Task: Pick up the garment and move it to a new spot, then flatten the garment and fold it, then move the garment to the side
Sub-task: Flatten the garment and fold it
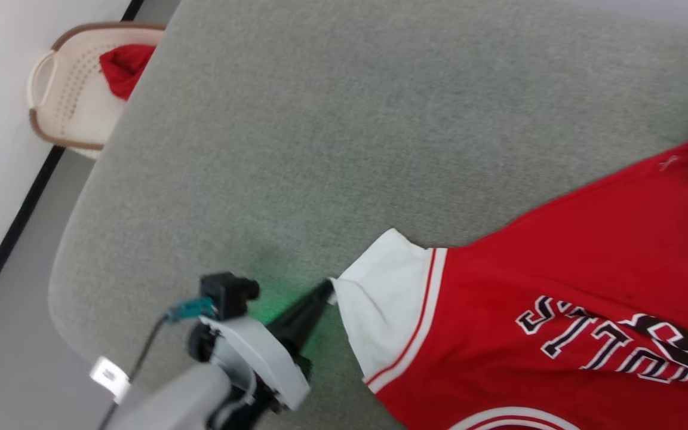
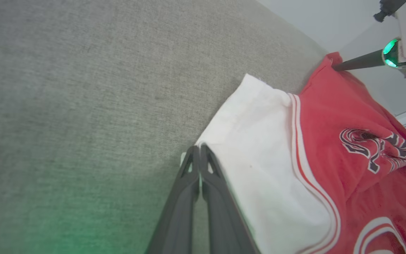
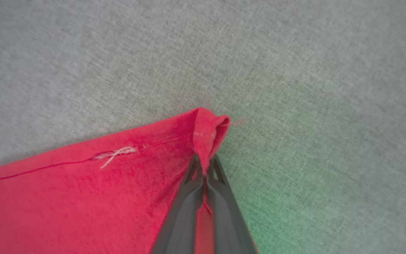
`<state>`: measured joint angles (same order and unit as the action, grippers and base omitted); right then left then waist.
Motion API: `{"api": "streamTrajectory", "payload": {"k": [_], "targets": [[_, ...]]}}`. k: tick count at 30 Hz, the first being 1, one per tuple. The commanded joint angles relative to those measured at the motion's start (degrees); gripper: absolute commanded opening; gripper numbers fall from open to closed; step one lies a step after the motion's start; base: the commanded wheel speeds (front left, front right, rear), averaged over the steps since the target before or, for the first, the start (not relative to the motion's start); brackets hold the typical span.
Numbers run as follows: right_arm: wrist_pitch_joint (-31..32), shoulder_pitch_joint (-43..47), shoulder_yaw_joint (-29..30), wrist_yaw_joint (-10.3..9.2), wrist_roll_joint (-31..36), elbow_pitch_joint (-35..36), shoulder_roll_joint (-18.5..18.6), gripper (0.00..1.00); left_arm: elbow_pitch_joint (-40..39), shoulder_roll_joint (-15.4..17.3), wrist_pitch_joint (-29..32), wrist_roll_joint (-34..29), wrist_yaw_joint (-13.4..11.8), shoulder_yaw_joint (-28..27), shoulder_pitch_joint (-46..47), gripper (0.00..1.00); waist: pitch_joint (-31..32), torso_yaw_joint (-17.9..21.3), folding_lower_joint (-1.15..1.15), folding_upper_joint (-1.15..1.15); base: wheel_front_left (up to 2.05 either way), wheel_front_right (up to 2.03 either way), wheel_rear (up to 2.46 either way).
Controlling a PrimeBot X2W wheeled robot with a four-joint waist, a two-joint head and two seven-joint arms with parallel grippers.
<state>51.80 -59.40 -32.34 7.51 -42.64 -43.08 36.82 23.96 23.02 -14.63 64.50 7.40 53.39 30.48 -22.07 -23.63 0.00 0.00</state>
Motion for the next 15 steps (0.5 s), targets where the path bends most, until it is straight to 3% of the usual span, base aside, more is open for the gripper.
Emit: {"api": "streamTrajectory", "payload": {"k": [1, 6, 15], "targets": [[0.05, 1.98, -1.31, -0.04, 0.23, -1.37, -1.08, 0.00, -0.15, 1.19, 0.34, 0.29, 0.10, -0.11, 1.19, 0.00, 1.42, 1.48, 0.00, 0.00, 0.00, 0.00, 0.00], [-4.40, -1.90, -1.59, -0.04, -0.18, 1.26, -1.85, 0.00, -2.35, 6.90, 4.19, -0.61, 0.09, -1.10, 6.60, 0.00, 5.27, 4.71, 0.00, 0.00, 0.00, 0.00, 0.00], [-10.07, -4.24, -2.94, -0.04, -1.20, 2.79, -2.34, 0.00, -4.42, 12.91, 15.67, -1.99, -2.43, -2.74, 19.59, 0.00, 12.33, 8.69, 0.00, 0.00, 0.00, 0.00, 0.00]]}}
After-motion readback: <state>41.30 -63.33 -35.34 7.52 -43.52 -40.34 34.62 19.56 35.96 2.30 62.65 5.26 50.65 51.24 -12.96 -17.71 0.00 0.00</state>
